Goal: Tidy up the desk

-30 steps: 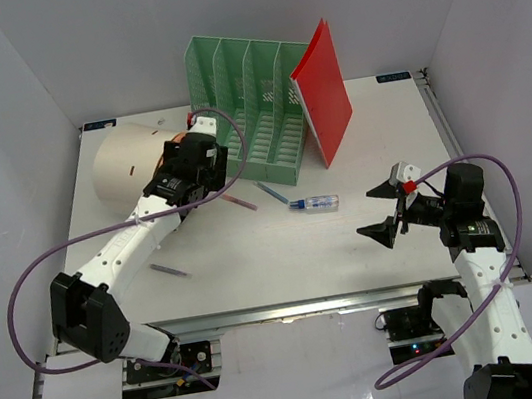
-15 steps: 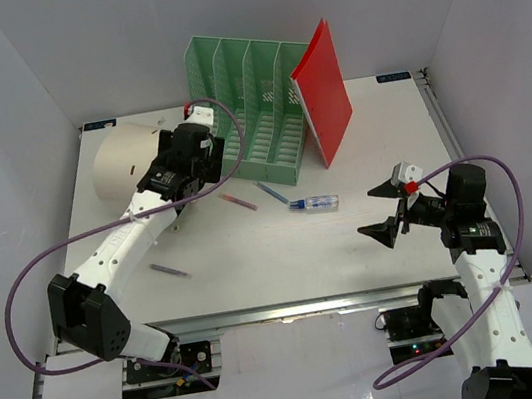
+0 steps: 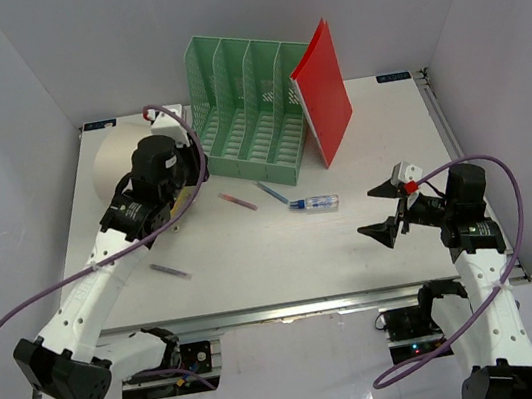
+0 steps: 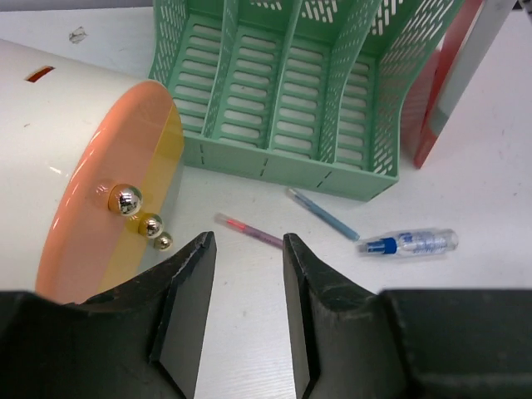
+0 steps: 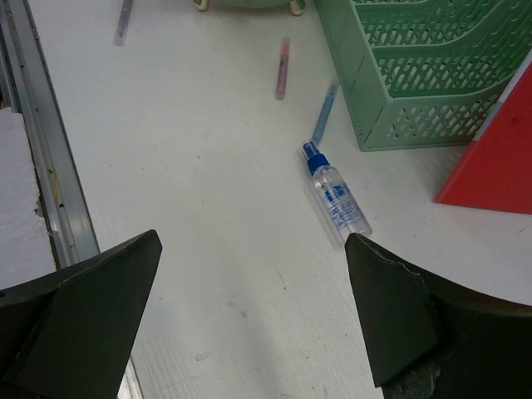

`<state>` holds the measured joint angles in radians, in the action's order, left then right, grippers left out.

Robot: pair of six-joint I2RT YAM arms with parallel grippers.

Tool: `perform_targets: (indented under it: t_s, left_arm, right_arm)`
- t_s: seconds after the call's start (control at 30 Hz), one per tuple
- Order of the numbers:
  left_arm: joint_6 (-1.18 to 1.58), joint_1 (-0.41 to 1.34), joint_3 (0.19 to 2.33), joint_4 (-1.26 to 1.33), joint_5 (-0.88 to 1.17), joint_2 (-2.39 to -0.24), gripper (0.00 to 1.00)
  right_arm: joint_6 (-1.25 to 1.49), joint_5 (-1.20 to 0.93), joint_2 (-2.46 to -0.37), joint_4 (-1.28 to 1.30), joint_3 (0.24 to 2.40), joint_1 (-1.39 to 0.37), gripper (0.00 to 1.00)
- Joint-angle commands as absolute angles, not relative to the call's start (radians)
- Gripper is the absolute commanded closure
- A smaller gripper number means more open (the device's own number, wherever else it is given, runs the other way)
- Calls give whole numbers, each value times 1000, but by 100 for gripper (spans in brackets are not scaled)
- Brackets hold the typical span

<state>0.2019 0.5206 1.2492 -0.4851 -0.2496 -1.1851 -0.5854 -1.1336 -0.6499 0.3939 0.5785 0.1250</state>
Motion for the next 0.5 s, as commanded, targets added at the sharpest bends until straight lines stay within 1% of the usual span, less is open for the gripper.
perform_targets:
  t_s: [0.0, 0.07, 0.13, 0.2, 0.33, 0.4, 0.47]
  left_arm:
    - [419, 546, 1189, -471, -342, -1216, 54]
    - [489, 558, 1178, -488, -424, -1258, 55]
    - [555, 583, 1181, -508, -545, -1298, 52]
    - [601, 625, 1193, -531, -692, -1327, 46]
    - [687, 693, 1232, -572, -880, -1402, 34]
    - [718, 708, 1246, -599, -957, -1441, 30]
    - [761, 710, 1263, -625, -1026, -1497, 31]
  right_arm:
    - [-589, -1163, -655, 377, 579, 133, 2]
    - [-589, -1163, -657, 379, 578, 134, 2]
    - [-589, -1163, -657, 377, 578, 135, 2]
    - [-589, -1164, -657, 377, 578, 135, 2]
    - [-589, -1165, -661, 377, 580, 135, 2]
    - [-589, -1167, -664, 377, 581, 135, 2]
    - [-589, -1167, -667, 376, 581, 135, 2]
